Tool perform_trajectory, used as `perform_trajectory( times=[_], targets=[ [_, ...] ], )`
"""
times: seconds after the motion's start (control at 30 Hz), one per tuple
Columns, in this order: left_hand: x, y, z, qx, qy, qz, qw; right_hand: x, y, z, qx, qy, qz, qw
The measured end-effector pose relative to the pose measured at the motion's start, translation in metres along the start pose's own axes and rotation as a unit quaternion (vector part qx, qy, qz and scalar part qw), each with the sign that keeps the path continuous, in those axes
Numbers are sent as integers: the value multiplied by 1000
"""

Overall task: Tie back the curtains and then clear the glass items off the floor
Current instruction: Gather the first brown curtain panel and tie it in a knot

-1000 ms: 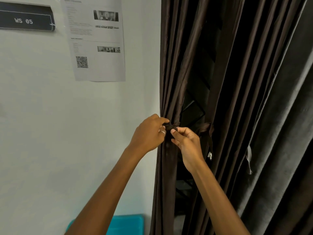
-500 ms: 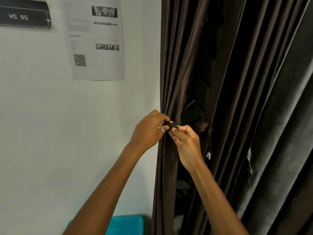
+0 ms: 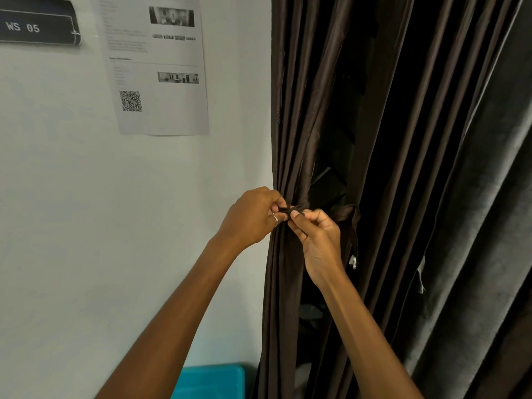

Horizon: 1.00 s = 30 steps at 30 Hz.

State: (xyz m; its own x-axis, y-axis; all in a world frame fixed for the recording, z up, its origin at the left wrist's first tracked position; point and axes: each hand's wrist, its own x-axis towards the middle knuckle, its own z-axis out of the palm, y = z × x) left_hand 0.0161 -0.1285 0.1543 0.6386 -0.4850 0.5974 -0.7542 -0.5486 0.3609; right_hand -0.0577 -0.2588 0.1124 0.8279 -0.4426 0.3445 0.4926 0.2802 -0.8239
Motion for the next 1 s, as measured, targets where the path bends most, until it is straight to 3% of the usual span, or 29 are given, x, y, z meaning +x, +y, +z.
perform_trajectory(
  times=[0.23, 0.47, 0.67, 1.0],
  targets=[
    [2, 1, -12, -128, -83, -69, 986, 3, -1, -3, -36, 11, -16, 999],
    [2, 7, -13, -73, -74, -53, 993, 0, 4, -3, -10, 13, -20, 1000],
    [0, 9, -13, -17, -11, -69, 997, -1, 0, -8, -90, 19, -33, 995],
    [-14, 24, -7, -191, 97, -154, 965, -1, -12, -17, -169, -21, -40, 985]
  ],
)
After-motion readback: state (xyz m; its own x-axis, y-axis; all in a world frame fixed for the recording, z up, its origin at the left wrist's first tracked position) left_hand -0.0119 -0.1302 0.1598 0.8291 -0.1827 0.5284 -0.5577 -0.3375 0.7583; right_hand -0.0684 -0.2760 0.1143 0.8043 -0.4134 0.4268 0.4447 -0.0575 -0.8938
